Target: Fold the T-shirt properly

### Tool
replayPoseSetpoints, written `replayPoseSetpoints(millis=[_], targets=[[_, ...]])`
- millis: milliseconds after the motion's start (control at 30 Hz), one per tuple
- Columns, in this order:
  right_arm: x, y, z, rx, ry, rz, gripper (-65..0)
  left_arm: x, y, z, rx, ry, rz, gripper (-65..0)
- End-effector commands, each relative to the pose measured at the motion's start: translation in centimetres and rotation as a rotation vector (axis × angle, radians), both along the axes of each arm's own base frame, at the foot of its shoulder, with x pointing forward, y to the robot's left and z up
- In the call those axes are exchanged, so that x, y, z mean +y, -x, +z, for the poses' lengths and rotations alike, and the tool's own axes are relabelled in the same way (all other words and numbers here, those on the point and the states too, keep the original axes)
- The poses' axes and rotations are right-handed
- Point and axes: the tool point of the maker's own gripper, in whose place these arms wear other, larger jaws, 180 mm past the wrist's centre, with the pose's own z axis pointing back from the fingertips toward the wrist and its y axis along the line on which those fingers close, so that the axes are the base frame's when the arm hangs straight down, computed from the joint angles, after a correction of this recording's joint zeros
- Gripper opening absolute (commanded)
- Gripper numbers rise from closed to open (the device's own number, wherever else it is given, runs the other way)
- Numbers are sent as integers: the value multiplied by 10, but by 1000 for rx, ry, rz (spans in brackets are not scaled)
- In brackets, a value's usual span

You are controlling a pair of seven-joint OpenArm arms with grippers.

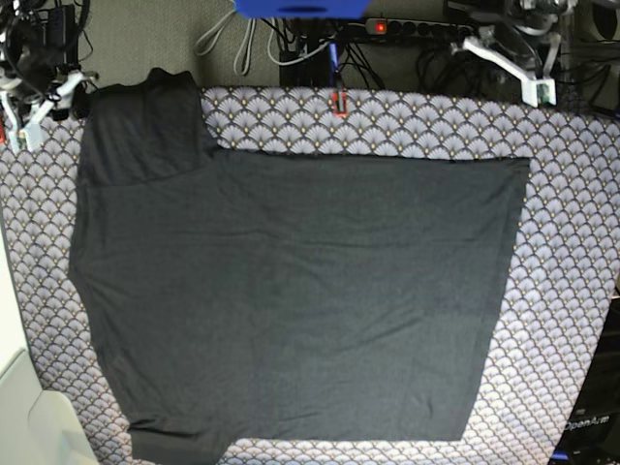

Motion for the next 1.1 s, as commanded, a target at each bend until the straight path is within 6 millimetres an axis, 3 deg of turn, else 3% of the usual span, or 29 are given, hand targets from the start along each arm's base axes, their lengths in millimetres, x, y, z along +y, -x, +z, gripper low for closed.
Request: replayPoseSetpoints(millis=[0,467,633,867,1067], targets=[[-5,-3,4,-11,10,11,-401,4,-2,8,-26,-15,0,-646],[-17,-6,-6,10,2,37,-402,6,-9,10,-38,-19,-4,-639],[-14,-12,-6,-2,-7,39,-402,8,-9,11,-44,-22,5,-524],[6,-10,-17,24,-43,79,-402,8,-9,11,-44,-21,6,-518],[4,-6,-29,32,-79,43,-402,9,-9,11,-45,-22,7,-518]])
